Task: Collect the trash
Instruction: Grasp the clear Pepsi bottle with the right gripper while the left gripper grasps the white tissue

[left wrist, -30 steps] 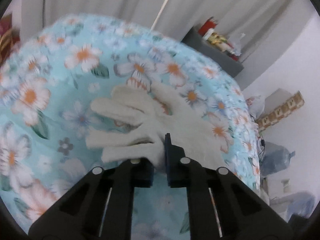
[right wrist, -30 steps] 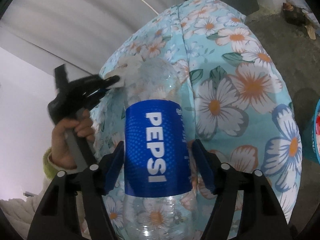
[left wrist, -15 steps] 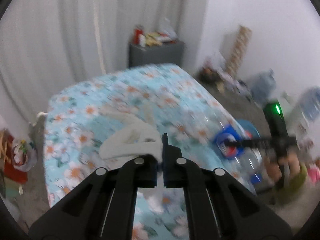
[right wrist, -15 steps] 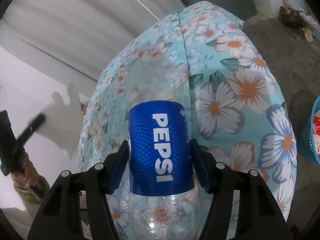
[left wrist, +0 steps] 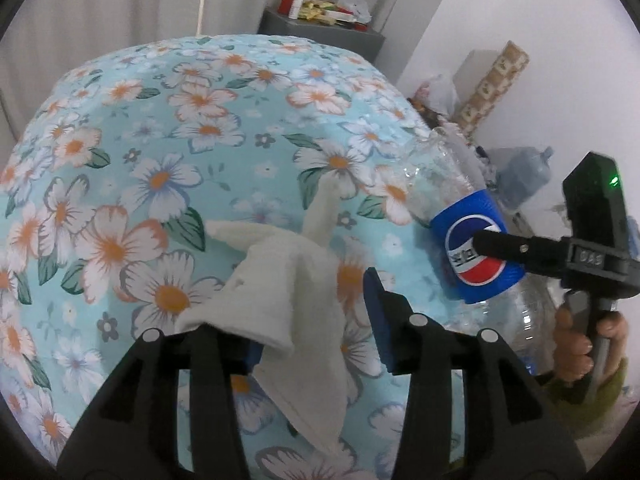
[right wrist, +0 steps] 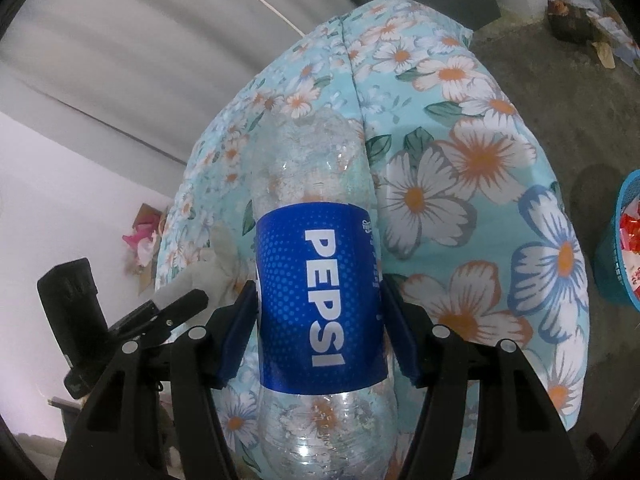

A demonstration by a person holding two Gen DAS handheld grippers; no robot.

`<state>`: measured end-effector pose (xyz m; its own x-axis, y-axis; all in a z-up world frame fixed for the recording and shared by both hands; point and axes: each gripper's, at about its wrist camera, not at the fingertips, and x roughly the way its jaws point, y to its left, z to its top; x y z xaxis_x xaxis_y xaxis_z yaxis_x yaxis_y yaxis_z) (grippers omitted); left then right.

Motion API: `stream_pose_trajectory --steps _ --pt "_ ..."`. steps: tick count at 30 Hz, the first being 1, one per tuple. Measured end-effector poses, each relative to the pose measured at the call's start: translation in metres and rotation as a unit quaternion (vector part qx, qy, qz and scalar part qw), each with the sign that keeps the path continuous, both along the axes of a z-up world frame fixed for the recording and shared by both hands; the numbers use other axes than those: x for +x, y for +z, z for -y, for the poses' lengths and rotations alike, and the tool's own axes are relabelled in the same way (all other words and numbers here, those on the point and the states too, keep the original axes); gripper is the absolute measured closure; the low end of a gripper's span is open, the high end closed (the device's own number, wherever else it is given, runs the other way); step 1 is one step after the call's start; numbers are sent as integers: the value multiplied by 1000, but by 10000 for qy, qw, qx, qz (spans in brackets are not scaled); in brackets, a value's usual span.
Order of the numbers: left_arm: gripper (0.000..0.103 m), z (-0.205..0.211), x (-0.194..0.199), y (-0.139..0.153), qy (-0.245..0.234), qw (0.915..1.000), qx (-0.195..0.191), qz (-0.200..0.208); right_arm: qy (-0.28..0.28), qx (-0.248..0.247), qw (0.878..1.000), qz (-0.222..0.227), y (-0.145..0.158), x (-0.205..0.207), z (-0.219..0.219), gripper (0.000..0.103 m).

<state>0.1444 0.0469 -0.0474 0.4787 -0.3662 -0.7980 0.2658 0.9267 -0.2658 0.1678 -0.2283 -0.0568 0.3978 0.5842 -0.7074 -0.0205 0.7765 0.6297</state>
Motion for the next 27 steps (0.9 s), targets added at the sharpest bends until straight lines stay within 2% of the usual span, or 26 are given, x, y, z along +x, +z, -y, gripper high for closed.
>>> stream_pose_trajectory --steps 3,6,10,18,22,27 --pt "69 6 0 -1 43 9996 243 100 5 11 10000 -15 -1 1 -2 43" --pt "78 10 -2 -3 42 9987 463 198 16 -39 10000 -52 -2 1 -3 35" --pt "85 19 -6 -5 -27 9963 791 348 103 -235 9996 -105 -5 0 -9 34" --pt "91 31 -10 -5 -82 9924 1105 530 213 -548 9983 -40 -7 -4 -17 34" --pt "93 31 -11 -4 -24 9918 1139 584 150 -413 9990 -48 -8 -6 -13 43" --pt "94 32 -14 -2 8 9906 1195 671 61 -304 9995 -58 -7 -7 -6 44"
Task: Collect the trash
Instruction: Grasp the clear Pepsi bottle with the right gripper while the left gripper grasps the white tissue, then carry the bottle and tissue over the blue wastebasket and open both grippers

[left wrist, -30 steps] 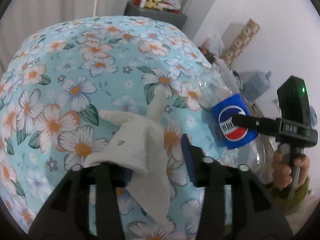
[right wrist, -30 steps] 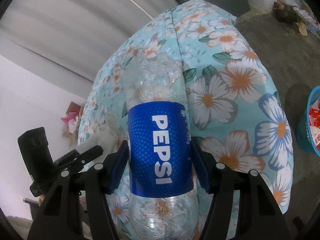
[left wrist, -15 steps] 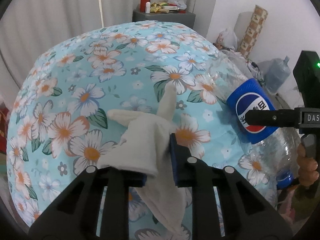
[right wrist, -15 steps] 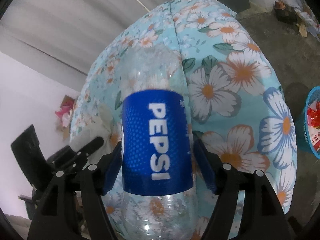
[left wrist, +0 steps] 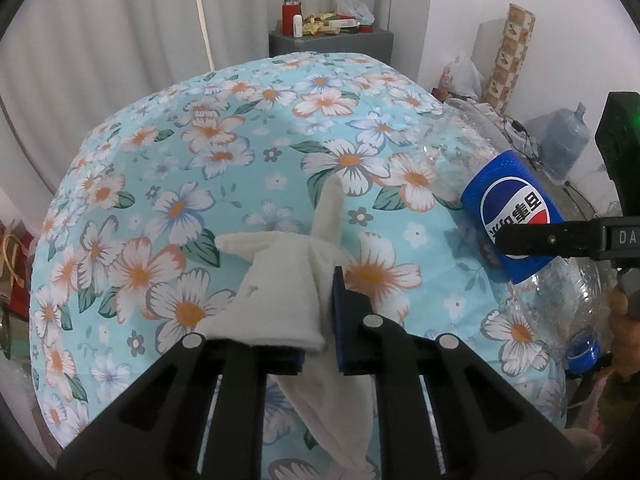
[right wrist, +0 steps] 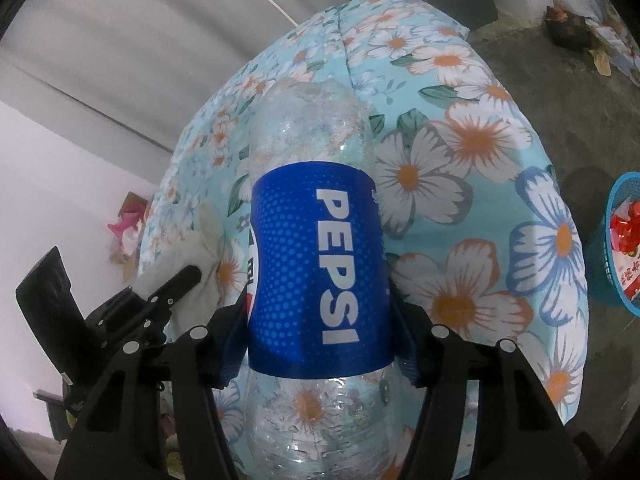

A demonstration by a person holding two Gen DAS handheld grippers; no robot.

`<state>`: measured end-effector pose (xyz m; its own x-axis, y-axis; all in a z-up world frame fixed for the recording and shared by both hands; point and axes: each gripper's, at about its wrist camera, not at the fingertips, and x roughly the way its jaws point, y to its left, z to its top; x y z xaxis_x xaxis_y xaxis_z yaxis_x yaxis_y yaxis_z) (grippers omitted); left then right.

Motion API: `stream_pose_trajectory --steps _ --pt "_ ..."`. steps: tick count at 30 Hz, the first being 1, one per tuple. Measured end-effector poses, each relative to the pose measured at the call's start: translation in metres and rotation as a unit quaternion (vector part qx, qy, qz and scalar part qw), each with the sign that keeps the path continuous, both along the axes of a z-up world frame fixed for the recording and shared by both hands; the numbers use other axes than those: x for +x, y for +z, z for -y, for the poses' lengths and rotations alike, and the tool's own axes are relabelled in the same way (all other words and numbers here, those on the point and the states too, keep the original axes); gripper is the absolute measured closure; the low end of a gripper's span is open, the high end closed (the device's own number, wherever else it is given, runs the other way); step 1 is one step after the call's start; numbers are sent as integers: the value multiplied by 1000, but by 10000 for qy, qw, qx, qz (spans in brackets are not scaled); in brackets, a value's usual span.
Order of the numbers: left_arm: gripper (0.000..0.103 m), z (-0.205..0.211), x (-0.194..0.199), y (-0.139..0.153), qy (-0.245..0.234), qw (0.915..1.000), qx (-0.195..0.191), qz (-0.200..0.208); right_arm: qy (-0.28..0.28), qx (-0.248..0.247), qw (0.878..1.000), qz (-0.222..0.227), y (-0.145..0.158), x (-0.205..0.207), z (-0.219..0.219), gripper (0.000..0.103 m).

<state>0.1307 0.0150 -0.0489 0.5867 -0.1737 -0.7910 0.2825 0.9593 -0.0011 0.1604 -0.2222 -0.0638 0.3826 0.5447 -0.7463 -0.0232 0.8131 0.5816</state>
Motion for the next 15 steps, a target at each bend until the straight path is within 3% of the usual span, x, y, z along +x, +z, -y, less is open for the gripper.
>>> stream_pose_trajectory --steps 15 --pt "96 1 -14 19 31 9993 67 355 -87 74 9997 218 16 -13 2 44"
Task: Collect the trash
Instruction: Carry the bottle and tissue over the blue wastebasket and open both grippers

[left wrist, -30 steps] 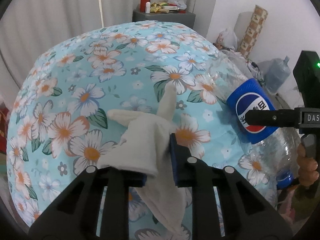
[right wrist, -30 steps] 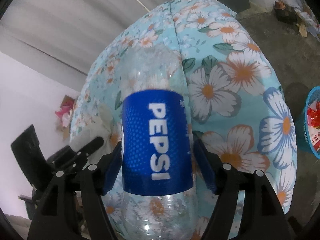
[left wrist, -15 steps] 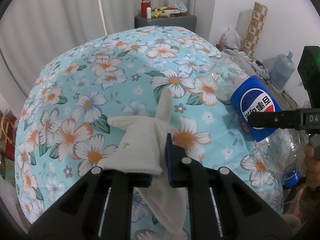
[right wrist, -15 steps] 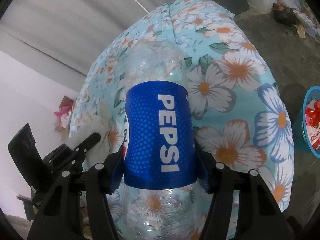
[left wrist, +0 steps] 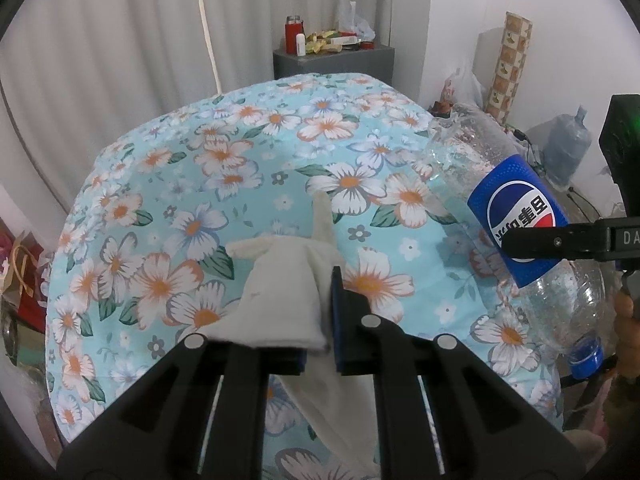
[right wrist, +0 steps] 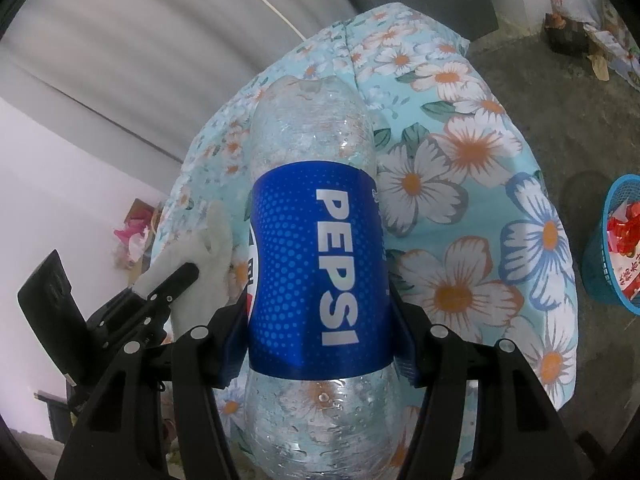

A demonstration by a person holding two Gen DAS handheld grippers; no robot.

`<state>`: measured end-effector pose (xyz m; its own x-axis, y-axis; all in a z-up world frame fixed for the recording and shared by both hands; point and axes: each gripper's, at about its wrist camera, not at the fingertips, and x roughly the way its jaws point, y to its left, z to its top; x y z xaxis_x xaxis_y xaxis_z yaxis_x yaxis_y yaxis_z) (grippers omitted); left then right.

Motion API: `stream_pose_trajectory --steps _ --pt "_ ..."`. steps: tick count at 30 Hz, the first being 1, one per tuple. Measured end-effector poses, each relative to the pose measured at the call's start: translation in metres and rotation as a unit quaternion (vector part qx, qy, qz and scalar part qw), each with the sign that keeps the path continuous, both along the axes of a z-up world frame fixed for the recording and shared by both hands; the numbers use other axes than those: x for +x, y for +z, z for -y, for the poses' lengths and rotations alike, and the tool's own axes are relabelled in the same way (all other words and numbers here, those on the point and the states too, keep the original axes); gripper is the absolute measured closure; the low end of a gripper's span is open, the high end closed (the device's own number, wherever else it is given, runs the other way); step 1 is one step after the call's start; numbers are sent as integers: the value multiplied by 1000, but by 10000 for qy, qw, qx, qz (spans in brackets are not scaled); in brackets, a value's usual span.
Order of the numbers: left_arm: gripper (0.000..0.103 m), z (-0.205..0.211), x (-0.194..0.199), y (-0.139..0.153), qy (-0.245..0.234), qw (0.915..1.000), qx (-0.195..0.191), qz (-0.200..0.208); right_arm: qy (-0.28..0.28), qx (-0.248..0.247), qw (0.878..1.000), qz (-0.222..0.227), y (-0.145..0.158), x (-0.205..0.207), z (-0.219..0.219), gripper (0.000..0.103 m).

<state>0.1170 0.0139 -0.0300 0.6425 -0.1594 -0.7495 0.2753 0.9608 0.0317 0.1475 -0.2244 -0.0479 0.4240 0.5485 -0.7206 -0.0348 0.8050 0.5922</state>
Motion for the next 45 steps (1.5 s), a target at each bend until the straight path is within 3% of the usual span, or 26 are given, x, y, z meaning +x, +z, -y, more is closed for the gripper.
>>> stream_pose_trajectory --steps 9,14,19,24,26,29,33,39,45 --pt "96 2 -12 16 -25 9998 -95 200 -51 115 9998 179 12 -13 5 45" --pt "96 0 -21 29 -164 9985 -364 378 -83 270 9993 259 18 -20 6 45" --pt "96 20 -15 47 -624 9957 -584 371 -364 479 9971 469 27 -32 24 45" --pt "96 68 -6 72 -1342 9867 -836 385 -1060 697 9893 721 35 -53 78 45" --pt "96 92 -1 78 -1604 9820 -933 346 -1470 807 9826 801 36 -64 108 45" --pt "96 142 10 87 -2122 9708 -1102 173 -2329 1094 9631 795 24 -85 167 45" --pt "96 215 28 79 -2734 9520 -1306 -433 -3536 1337 9244 510 -15 -118 240 45" --pt "95 342 56 19 -3276 9249 -1046 -1621 -4451 1600 8809 -182 -95 -139 301 44" --pt "95 441 72 -35 -3519 9080 -637 -2181 -4760 2012 8534 -678 -167 -123 351 44"
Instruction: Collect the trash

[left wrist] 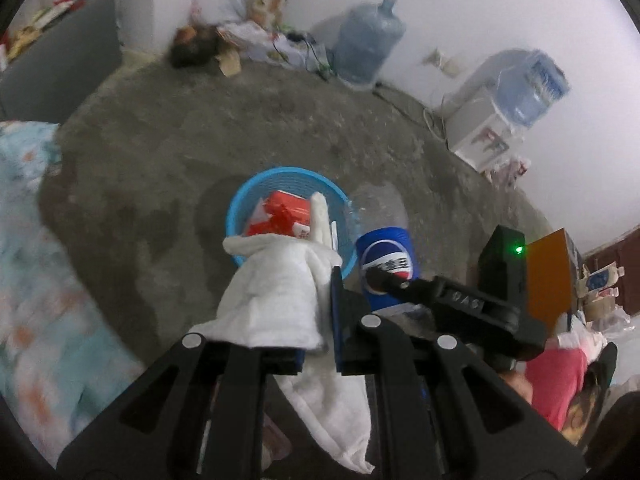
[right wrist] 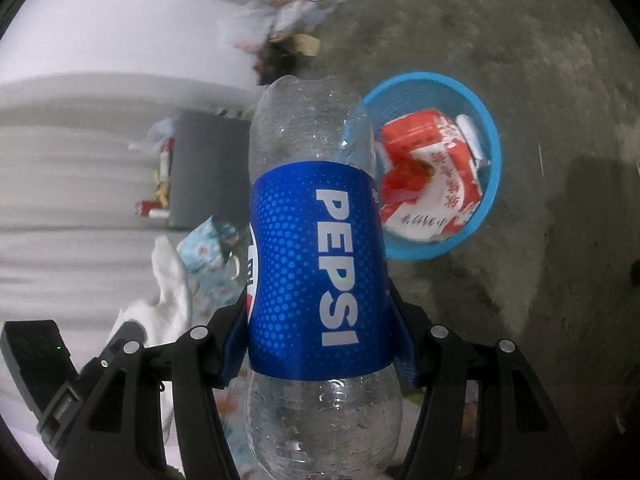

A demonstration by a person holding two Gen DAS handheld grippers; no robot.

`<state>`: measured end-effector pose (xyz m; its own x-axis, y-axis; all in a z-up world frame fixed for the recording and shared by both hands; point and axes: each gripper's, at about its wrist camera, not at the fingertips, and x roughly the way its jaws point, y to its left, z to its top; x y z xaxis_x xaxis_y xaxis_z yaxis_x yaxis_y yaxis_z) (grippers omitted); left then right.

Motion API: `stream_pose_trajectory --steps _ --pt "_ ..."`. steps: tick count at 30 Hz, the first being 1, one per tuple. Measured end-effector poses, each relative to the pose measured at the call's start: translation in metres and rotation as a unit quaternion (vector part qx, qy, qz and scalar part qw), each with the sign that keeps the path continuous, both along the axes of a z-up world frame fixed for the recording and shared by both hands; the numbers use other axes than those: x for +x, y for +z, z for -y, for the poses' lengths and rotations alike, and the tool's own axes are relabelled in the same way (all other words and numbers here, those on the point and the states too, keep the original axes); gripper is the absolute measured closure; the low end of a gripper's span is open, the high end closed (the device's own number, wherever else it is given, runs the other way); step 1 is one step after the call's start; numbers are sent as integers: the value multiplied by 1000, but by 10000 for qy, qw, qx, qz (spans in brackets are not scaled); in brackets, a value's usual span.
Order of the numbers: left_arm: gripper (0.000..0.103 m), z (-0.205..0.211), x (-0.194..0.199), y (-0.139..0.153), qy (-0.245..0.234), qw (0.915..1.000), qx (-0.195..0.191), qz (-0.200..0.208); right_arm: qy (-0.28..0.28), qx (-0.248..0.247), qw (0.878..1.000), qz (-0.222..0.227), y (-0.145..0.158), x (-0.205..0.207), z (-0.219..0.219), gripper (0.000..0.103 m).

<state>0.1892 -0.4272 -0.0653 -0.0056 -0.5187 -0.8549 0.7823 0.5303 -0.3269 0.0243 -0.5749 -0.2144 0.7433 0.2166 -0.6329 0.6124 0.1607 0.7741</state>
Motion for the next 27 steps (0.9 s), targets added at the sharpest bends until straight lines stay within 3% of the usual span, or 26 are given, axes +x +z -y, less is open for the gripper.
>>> stream_pose_trajectory --steps 2,4,5,6,9,12,19,27 --pt "92 32 7 -17 -98 9999 90 -87 -93 134 9998 -62 -20 10 16 43" --pt "60 60 14 -35 -272 9993 153 -216 -169 418 9989 129 -47 24 36 38" --pt "33 72 16 -45 -316 9990 224 -228 -207 573 9980 185 -58 31 43 33" --pt "30 78 19 -53 -286 9991 274 -171 -428 740 9963 60 -81 35 53 23" --pt "30 86 29 -75 12 9974 702 185 -796 892 9915 -512 -124 35 67 22" --pt "30 71 32 -71 157 9981 586 56 -1118 1080 9869 -443 -136 22 57 22" --pt "26 22 21 -11 138 9985 71 522 -944 335 9940 -448 -95 4 27 22" --pt "20 -54 -17 63 405 9941 -643 776 -453 -1015 9920 -589 -4 6 -3 22"
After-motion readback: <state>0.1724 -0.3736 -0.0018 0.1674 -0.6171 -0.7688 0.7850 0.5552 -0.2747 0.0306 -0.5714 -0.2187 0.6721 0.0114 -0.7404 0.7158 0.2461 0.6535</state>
